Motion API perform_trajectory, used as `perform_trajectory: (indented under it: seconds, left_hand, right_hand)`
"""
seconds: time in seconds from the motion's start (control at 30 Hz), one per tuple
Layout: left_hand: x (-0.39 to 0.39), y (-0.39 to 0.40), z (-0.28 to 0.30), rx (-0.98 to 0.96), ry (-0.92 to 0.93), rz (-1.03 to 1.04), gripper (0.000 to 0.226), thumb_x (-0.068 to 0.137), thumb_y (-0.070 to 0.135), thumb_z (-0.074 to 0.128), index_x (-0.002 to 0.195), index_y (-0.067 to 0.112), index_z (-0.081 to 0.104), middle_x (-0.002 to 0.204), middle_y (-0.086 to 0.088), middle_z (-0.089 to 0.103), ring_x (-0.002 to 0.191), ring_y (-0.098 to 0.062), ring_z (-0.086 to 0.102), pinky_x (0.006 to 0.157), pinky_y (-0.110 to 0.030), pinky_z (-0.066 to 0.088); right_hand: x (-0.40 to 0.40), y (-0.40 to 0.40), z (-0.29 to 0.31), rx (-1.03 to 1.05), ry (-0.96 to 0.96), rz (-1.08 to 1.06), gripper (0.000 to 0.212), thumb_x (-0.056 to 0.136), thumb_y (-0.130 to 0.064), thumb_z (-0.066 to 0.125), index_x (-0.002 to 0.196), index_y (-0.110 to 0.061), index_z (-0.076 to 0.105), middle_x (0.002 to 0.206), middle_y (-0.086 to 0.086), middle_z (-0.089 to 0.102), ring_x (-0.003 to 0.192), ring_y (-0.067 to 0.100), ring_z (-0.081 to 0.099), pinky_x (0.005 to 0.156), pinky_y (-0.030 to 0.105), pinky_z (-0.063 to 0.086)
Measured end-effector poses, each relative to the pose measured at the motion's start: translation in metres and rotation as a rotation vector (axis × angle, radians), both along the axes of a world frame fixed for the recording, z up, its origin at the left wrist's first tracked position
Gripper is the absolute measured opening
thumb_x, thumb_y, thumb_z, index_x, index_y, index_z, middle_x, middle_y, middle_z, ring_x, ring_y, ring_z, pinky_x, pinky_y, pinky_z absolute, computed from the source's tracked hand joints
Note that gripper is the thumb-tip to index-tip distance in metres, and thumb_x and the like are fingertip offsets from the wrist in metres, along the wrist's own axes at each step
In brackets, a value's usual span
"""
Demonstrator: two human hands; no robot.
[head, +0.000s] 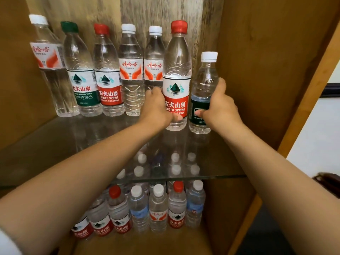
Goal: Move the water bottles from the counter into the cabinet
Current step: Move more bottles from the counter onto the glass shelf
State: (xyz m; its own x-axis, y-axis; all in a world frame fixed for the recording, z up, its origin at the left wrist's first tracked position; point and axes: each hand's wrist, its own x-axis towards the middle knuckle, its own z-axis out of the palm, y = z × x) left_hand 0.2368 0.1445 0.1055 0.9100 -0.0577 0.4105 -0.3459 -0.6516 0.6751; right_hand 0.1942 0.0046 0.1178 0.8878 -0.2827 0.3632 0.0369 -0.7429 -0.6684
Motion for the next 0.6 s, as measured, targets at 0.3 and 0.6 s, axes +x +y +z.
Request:
perform_trajectory:
  seconds: [0.3, 0.6]
  left_hand:
    - [0.019, -0.025, 0.002, 0.111, -0.018, 0.205, 0.079, 0.065, 0.032, 0.082, 0.127, 0.01, 0.039, 0.127, -0.01, 0.046, 0.117, -0.032, 0.051, 0.091, -0.042, 0.043]
    - [0.029, -0.04, 0.0, 0.133, -0.104, 0.235, 0.081, 0.07, 0.025, 0.08, 0.131, 0.007, 0.03, 0.127, -0.016, 0.047, 0.114, -0.037, 0.052, 0.089, -0.043, 0.046]
  right_hand:
    - [0.033, -0.002, 0.011, -0.152, 0.162, -0.133, 0.083, 0.085, -0.013, 0.063, 0.144, -0.011, 0.005, 0.127, 0.019, 0.05, 0.112, 0.038, 0.053, 0.078, 0.042, 0.045]
    - [0.051, -0.007, 0.006, -0.021, 0.127, -0.117, 0.069, 0.087, -0.013, 0.061, 0.138, -0.01, 0.015, 0.126, 0.019, 0.051, 0.113, 0.038, 0.052, 0.08, 0.041, 0.045]
